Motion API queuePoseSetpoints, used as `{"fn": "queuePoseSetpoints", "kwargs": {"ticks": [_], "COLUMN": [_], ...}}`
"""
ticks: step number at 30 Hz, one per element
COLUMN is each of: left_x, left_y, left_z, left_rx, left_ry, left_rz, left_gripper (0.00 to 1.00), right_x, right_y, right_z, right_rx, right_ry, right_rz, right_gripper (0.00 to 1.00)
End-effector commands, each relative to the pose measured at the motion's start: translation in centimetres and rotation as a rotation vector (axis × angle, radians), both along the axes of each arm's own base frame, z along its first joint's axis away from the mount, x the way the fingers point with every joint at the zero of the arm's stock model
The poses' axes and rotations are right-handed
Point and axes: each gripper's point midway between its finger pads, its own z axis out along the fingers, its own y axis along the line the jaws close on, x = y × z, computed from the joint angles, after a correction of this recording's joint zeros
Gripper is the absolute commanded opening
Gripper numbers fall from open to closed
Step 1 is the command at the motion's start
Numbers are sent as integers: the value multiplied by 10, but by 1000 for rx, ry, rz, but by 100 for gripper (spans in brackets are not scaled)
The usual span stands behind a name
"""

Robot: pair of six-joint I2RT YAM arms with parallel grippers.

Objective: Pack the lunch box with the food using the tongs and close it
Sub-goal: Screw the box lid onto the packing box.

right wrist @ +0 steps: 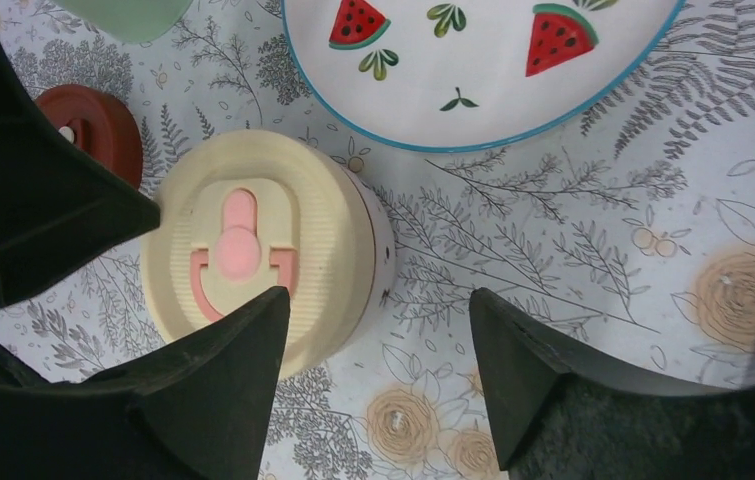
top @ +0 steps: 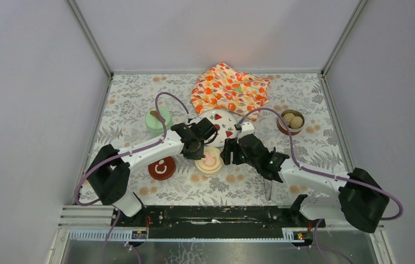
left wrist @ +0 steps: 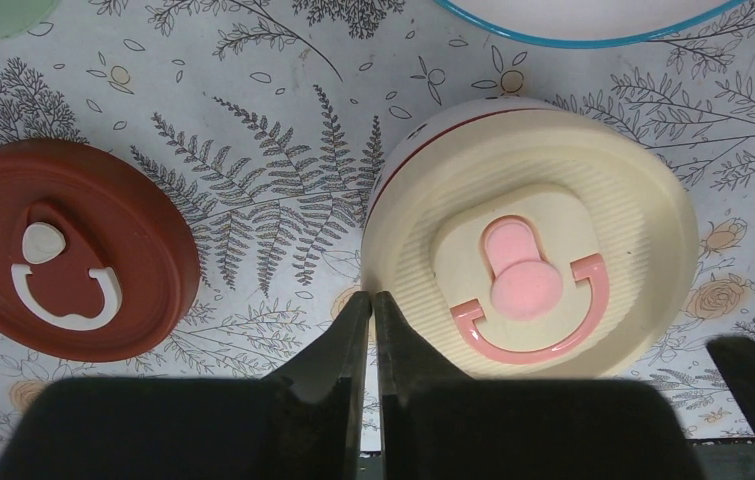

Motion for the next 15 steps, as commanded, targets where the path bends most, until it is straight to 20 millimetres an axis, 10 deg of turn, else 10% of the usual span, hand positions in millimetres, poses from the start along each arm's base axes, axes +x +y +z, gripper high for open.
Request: {"fn": "queuePoseSetpoints", "kwargs": {"ticks": [1,15], "left_x": [-9,2], "left_y": [-10,-17], "left_z": [-27,12], "left_rx": [-9,-79], "left_ry": [53,-35], "left_rz": [-4,1], "left_gripper": [11,11], "right_x": [14,-6], "right_y": [21,16], "right_z": [11,-72], "right_rx": [53,-93], "right_ry": [32,266], "right_rz": [6,23], "right_gripper": [70,32]}}
